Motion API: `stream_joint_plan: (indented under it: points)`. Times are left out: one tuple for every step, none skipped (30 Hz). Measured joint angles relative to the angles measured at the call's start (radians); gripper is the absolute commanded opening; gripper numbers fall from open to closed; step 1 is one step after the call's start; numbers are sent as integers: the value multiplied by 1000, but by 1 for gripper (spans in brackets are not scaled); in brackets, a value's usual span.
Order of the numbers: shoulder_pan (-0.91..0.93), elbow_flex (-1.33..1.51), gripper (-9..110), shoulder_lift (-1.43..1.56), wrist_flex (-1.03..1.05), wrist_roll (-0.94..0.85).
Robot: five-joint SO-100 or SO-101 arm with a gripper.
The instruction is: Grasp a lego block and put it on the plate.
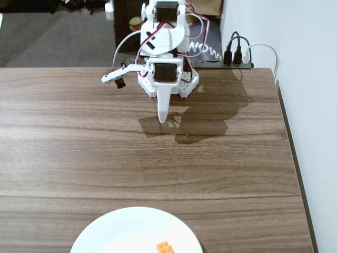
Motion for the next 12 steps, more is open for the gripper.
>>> stream_joint_plan:
  points:
    - [-3, 0, 1, -3, 0, 0]
    - [-2, 0, 1, -3, 0, 0]
    - [6, 0, 1, 0, 0, 0]
    - [12, 0, 1, 2, 0, 0]
    - [12, 0, 1, 2, 0, 0]
    - [11, 0, 1, 2, 0, 0]
    - [9, 0, 1, 2, 0, 2]
    - [9, 0, 1, 2, 0, 3]
    - [8, 0, 1, 2, 0, 3]
    - [8, 0, 1, 2, 0, 6]
    - [8, 0, 1, 2, 0, 6]
    - [8, 0, 1, 2, 0, 6]
